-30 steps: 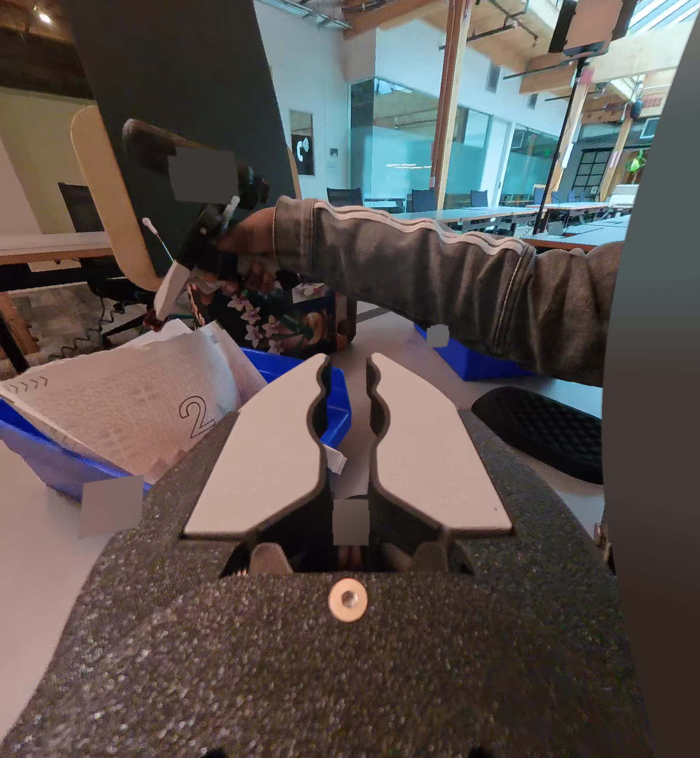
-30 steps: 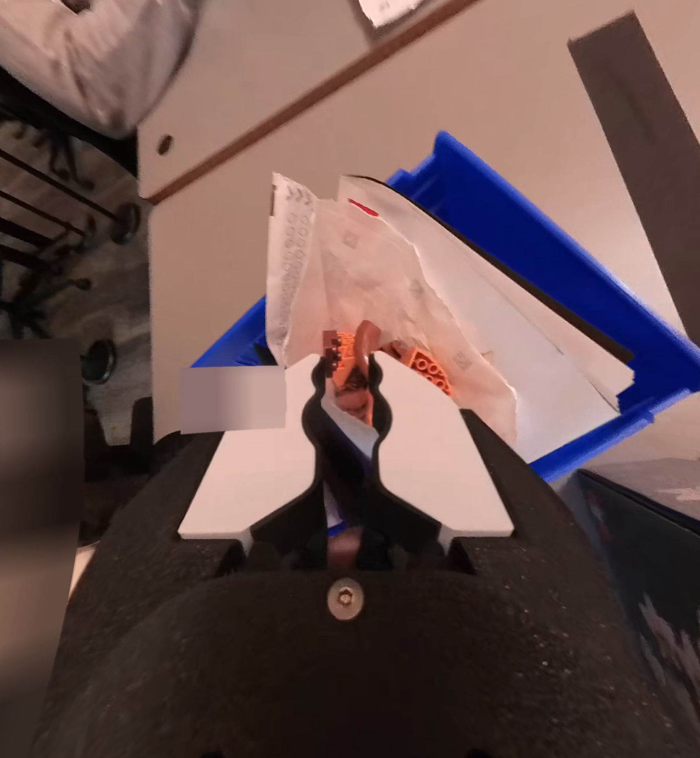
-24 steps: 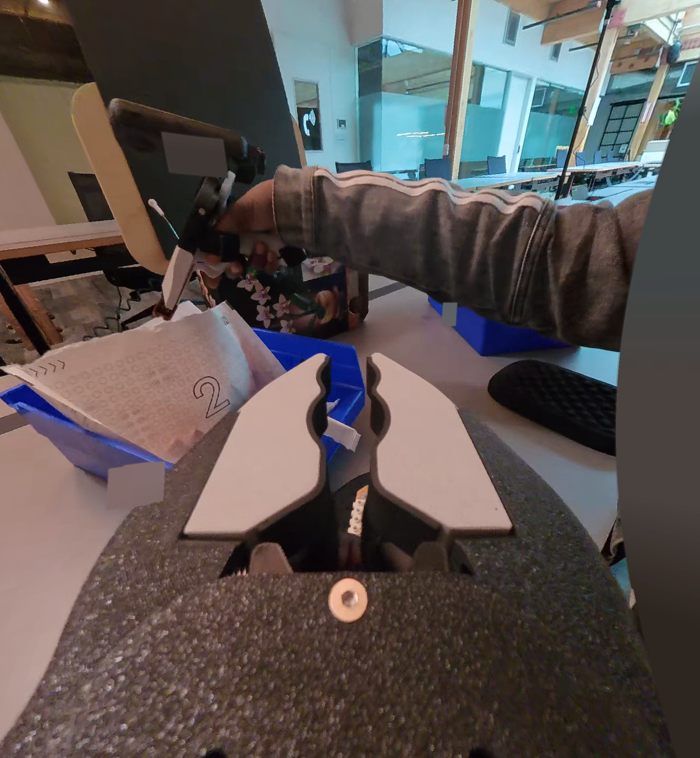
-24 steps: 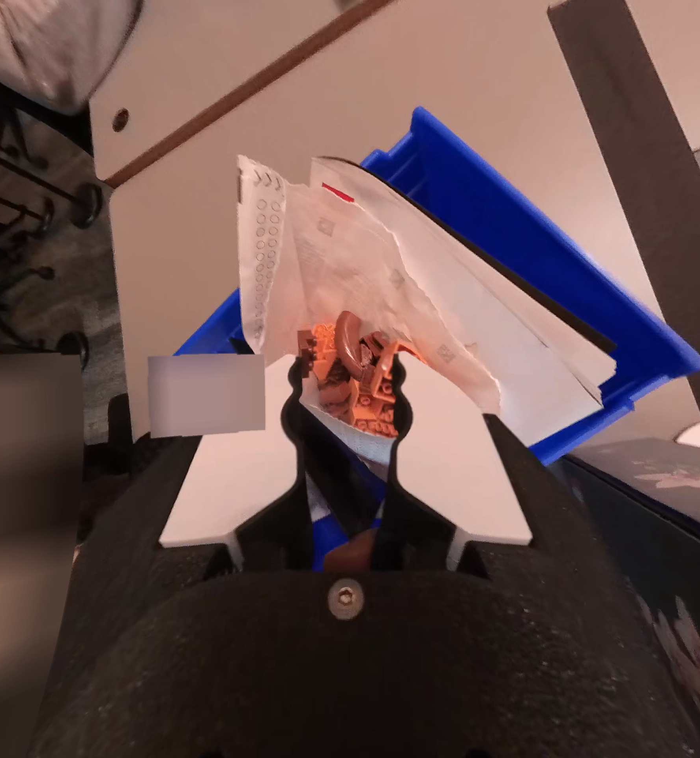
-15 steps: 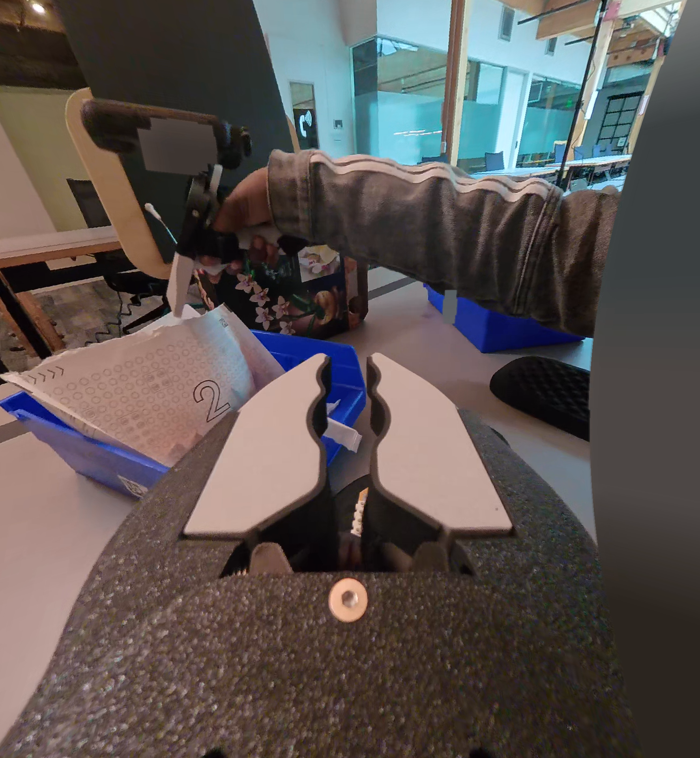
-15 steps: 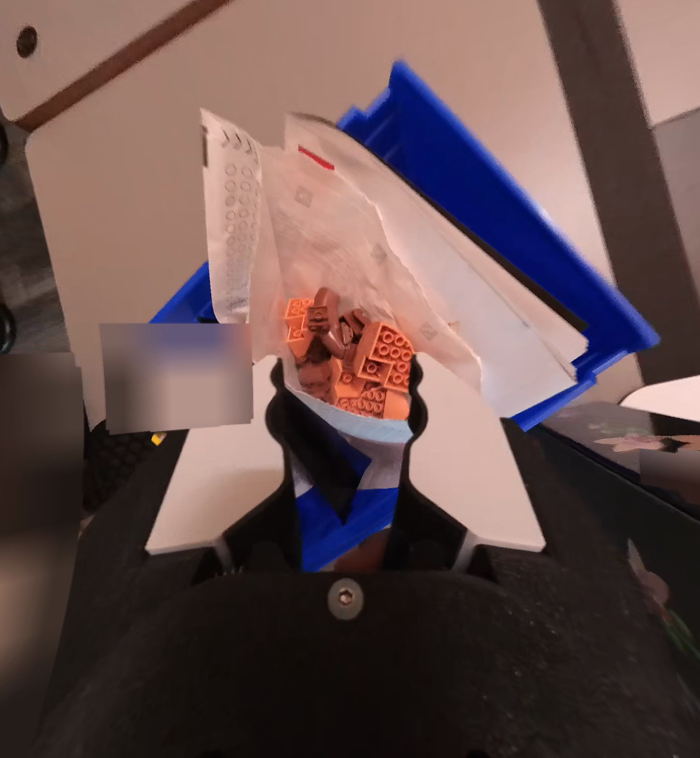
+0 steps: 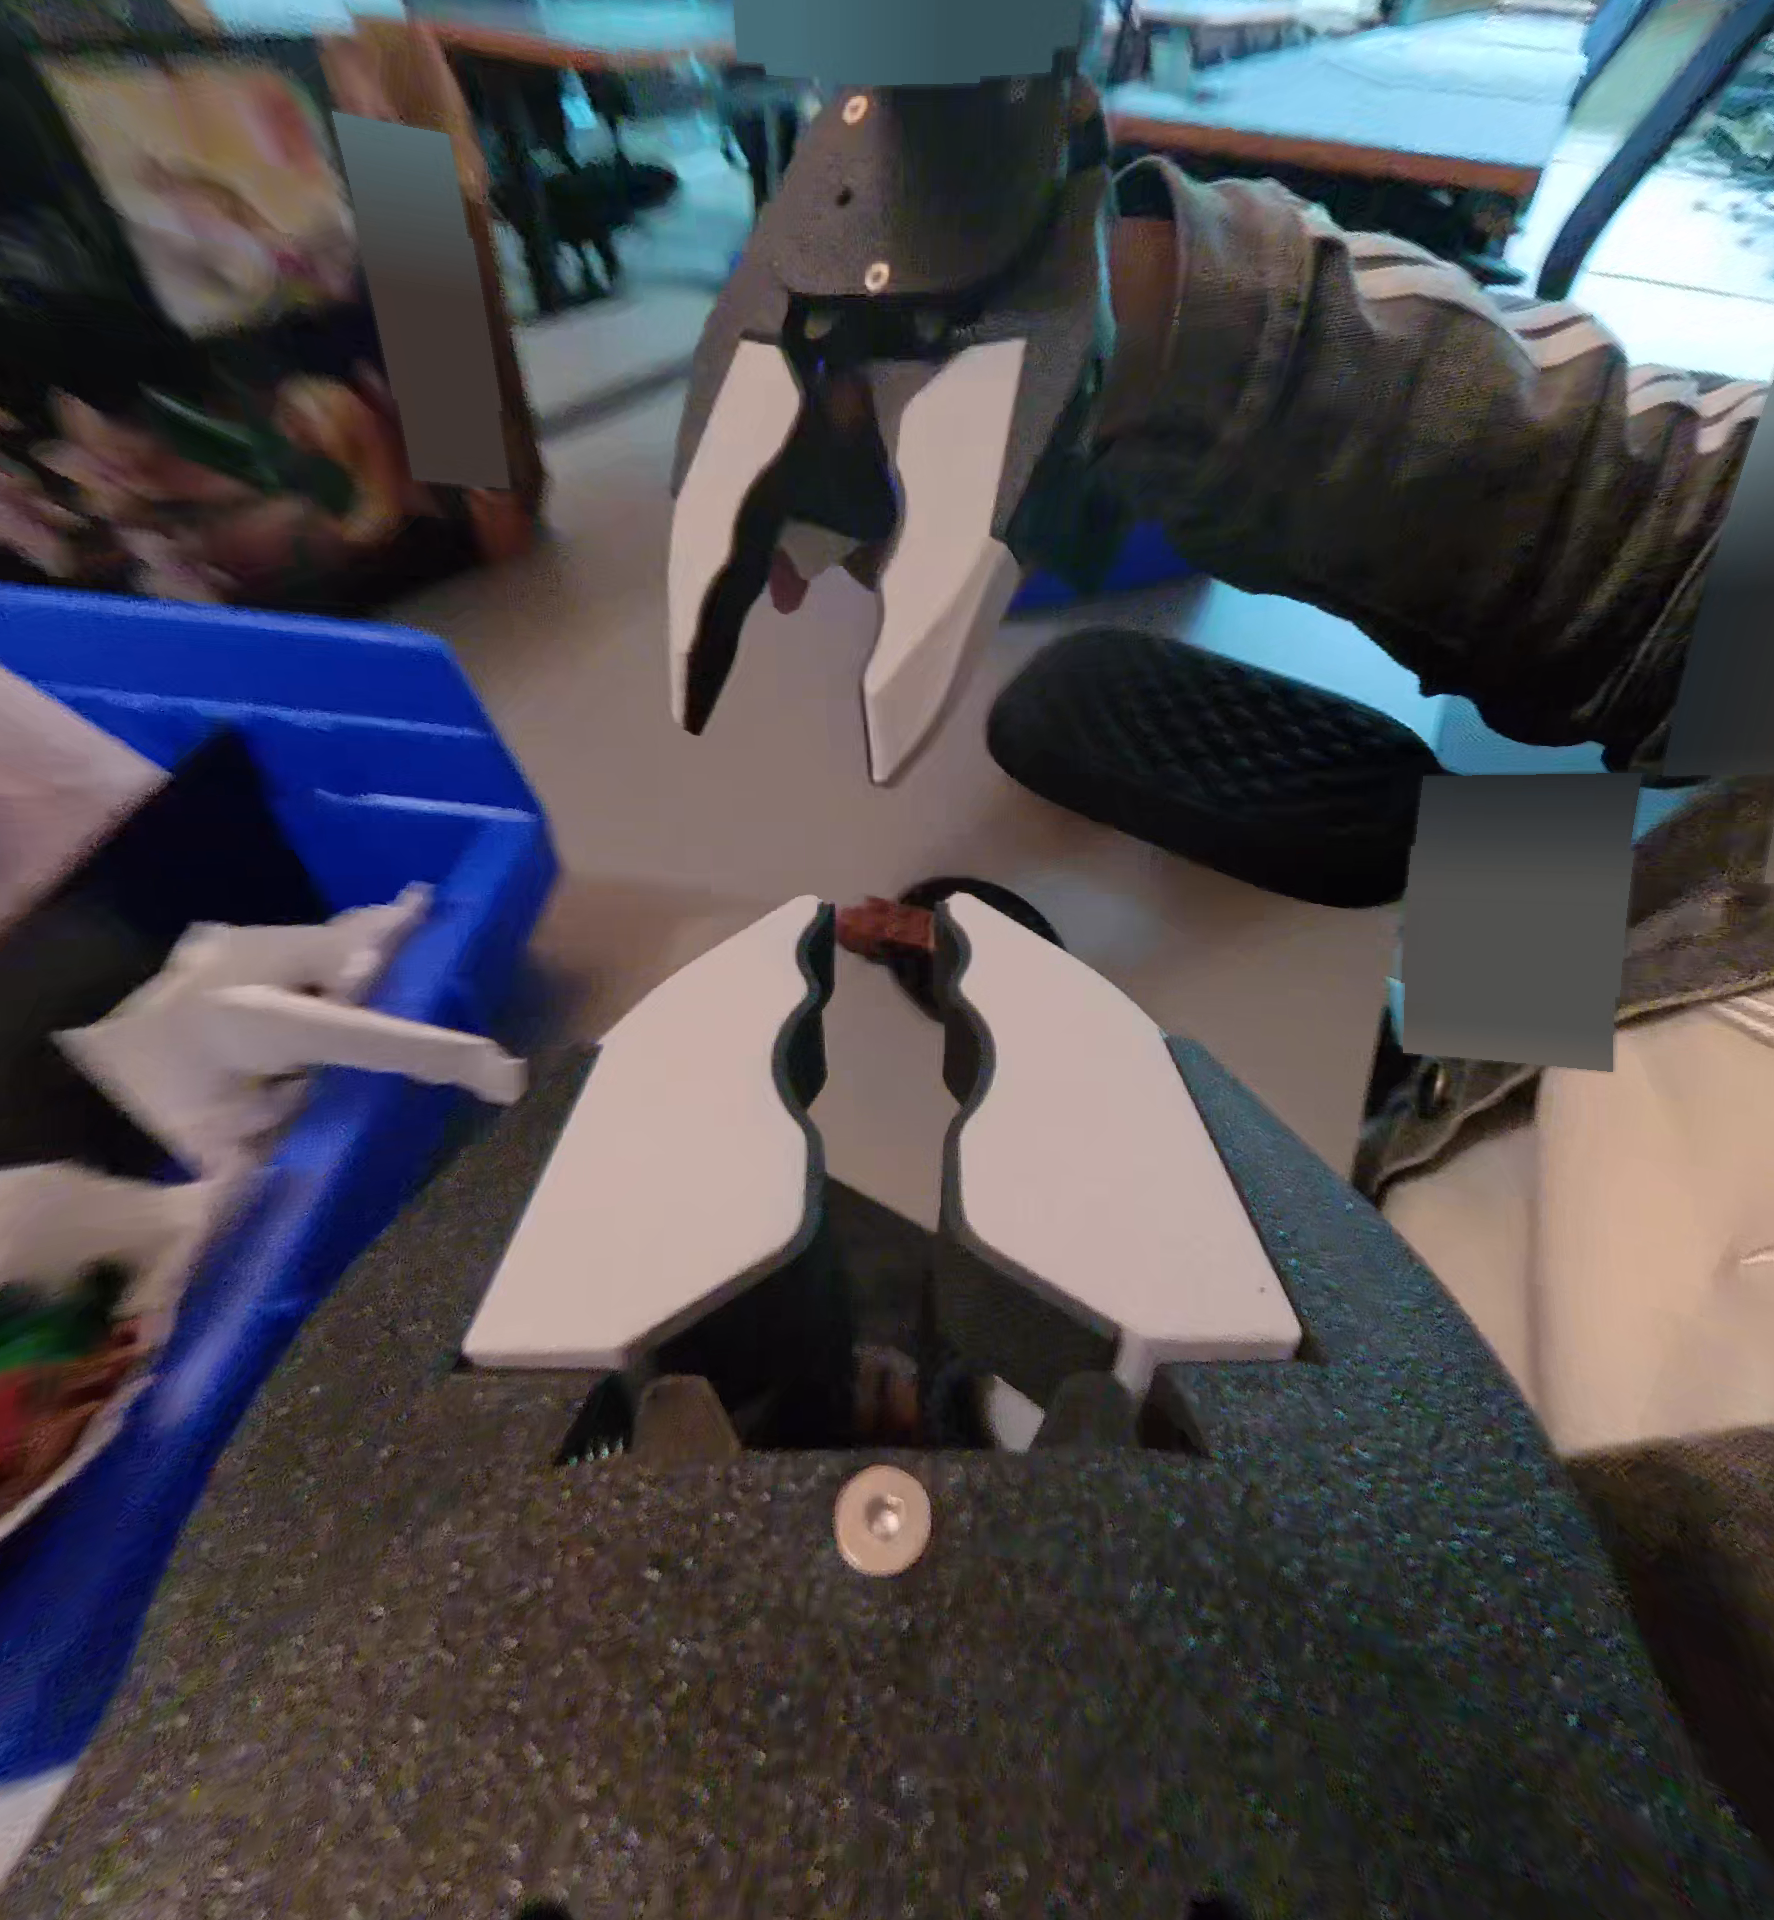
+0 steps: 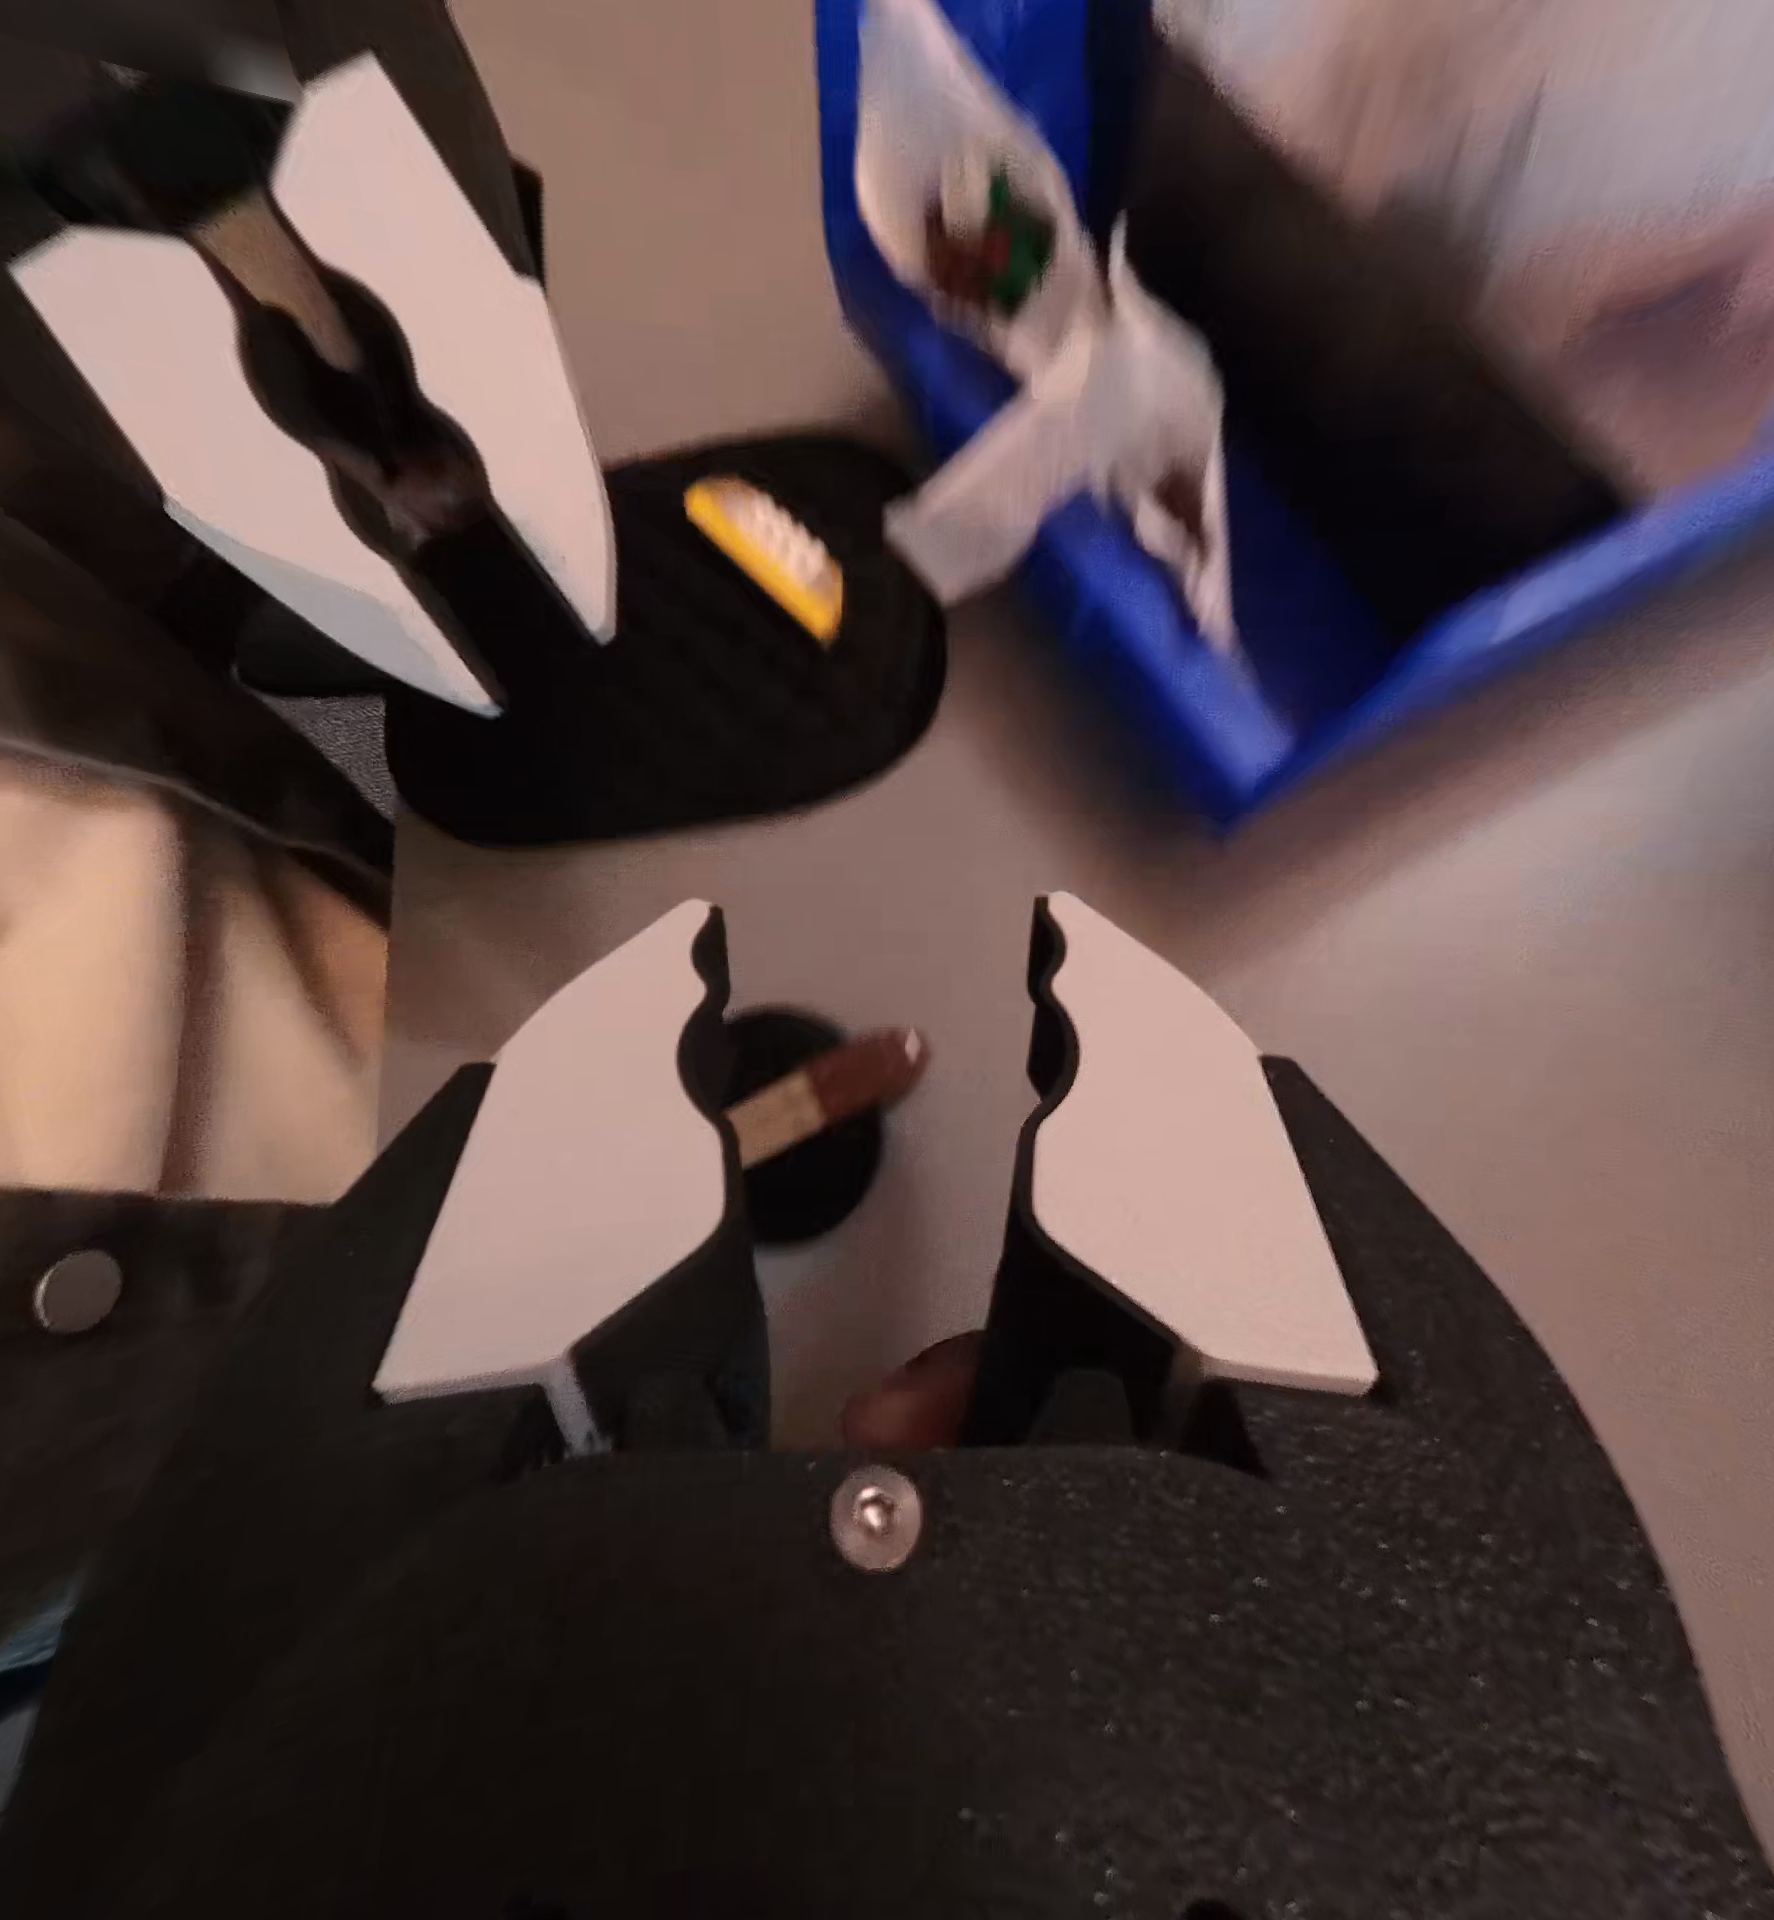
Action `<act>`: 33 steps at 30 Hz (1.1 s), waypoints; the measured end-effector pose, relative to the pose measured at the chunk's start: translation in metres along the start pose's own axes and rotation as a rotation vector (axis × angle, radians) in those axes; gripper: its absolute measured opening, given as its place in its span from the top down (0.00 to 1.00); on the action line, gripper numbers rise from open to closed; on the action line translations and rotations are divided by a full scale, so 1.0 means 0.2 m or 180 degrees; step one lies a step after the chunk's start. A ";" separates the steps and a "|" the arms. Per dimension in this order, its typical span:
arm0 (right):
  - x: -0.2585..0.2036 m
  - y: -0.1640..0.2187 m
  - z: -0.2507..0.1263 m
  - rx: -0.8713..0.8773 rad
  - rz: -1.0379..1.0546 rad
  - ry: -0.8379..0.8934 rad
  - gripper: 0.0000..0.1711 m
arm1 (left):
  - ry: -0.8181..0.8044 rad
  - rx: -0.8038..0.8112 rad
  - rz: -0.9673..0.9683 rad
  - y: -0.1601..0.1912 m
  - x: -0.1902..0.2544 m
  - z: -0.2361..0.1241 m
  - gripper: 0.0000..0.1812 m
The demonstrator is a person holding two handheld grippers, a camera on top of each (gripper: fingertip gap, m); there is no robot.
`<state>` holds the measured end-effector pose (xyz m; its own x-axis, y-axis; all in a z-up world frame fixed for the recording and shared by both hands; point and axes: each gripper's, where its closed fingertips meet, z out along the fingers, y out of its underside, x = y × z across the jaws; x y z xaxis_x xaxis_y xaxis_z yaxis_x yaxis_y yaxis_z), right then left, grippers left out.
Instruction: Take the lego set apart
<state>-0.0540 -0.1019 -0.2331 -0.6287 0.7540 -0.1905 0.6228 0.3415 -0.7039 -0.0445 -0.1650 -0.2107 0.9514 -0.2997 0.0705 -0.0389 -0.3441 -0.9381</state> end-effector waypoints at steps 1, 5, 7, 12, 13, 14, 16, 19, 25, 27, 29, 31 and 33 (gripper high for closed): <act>-0.01 0.11 0.01 -0.0088 0.0160 -0.0015 0.67 | 0.0082 -0.0185 -0.0060 0.04 0.03 0.06 0.90; -0.06 0.40 0.07 -0.0198 0.0660 -0.0296 0.66 | -0.0003 -0.0930 -0.0034 0.25 0.07 0.24 0.83; -0.07 0.42 0.09 -0.0076 0.0742 -0.0413 0.70 | -0.0130 -0.1261 0.0034 0.33 0.07 0.29 0.82; -0.10 0.43 0.11 -0.0244 0.0735 -0.0558 0.80 | -0.0231 -0.1606 0.0097 0.41 0.06 0.33 0.82; -0.11 0.43 0.12 -0.0299 0.0756 -0.0571 0.82 | -0.0191 -0.1663 0.0092 0.42 0.06 0.33 0.82; -0.12 0.43 0.12 -0.0359 0.0797 -0.0548 0.84 | -0.0149 -0.1685 0.0093 0.42 0.07 0.33 0.83; -0.12 0.43 0.12 -0.0398 0.0774 -0.0506 0.85 | -0.0087 -0.1690 0.0091 0.42 0.08 0.33 0.84; -0.16 0.31 0.07 0.0181 0.0726 -0.0719 0.94 | -0.0071 -0.1654 0.0082 0.42 0.09 0.33 0.85; -0.24 0.16 -0.09 0.1221 0.0366 -0.0751 0.98 | 0.0295 -0.0605 -0.0134 0.18 0.13 0.28 0.89; -0.30 0.05 -0.20 0.1813 0.0265 -0.0901 0.98 | 0.0640 0.0172 -0.0167 0.00 0.19 0.21 0.87; -0.35 -0.02 -0.29 0.2250 0.0168 -0.1035 0.98 | 0.0912 0.0833 -0.0243 -0.17 0.25 0.14 0.85; -0.39 -0.08 -0.35 0.2589 0.0086 -0.1142 0.98 | 0.0943 0.1138 -0.0249 -0.25 0.26 0.12 0.85; -0.42 -0.11 -0.36 0.2775 0.0028 -0.1142 0.98 | 0.0902 0.1148 -0.0119 -0.27 0.28 0.14 0.88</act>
<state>0.0188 -0.1330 -0.1526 -0.8219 0.4871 -0.2953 0.1513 -0.3131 -0.9376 0.0192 -0.1388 -0.1652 0.8272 -0.5416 0.1495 0.1506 -0.0427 -0.9877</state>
